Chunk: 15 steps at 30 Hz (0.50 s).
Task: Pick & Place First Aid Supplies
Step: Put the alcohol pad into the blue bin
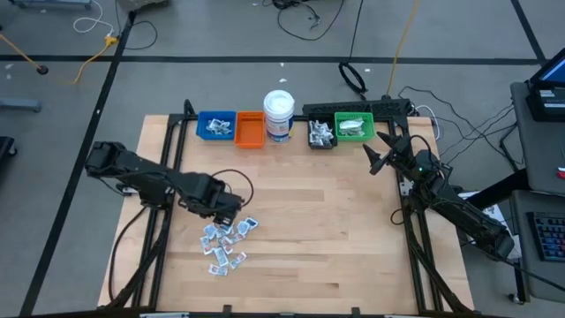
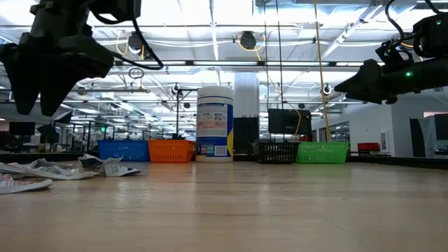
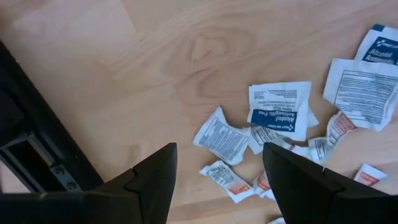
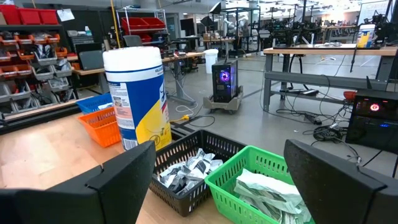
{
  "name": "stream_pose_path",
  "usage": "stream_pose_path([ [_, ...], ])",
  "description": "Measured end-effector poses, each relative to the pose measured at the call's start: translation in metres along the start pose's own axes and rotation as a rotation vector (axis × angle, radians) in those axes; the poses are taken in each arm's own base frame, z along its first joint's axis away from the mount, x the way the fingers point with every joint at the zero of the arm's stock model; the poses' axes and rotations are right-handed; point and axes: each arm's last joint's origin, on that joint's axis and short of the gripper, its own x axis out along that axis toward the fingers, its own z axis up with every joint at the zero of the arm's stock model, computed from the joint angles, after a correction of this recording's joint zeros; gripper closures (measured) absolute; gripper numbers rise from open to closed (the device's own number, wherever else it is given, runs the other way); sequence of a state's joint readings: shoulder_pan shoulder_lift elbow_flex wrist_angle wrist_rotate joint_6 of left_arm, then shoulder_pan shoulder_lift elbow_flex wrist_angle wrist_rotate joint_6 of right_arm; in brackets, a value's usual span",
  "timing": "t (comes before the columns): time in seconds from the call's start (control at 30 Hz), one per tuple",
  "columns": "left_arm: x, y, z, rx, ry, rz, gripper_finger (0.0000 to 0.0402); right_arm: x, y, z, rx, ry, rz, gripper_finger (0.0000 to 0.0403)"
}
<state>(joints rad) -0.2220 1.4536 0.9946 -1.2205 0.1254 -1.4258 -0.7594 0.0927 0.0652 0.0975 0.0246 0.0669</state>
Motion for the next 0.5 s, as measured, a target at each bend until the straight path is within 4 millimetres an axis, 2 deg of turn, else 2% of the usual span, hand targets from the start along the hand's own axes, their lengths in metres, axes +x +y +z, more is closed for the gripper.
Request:
stream_pose_path([
  [0.27, 0.03, 0.004, -0.01, -0.033, -0.025, 0.038, 0.0158, 0.0, 0.0, 0.0, 0.0, 0.0, 0.0, 0.005],
  [0.5, 0.061, 0.006, -0.014, -0.028, 0.003, -0.028, 0.0158, 0.0, 0.0, 0.0, 0.0, 0.0, -0.001, 0.005],
])
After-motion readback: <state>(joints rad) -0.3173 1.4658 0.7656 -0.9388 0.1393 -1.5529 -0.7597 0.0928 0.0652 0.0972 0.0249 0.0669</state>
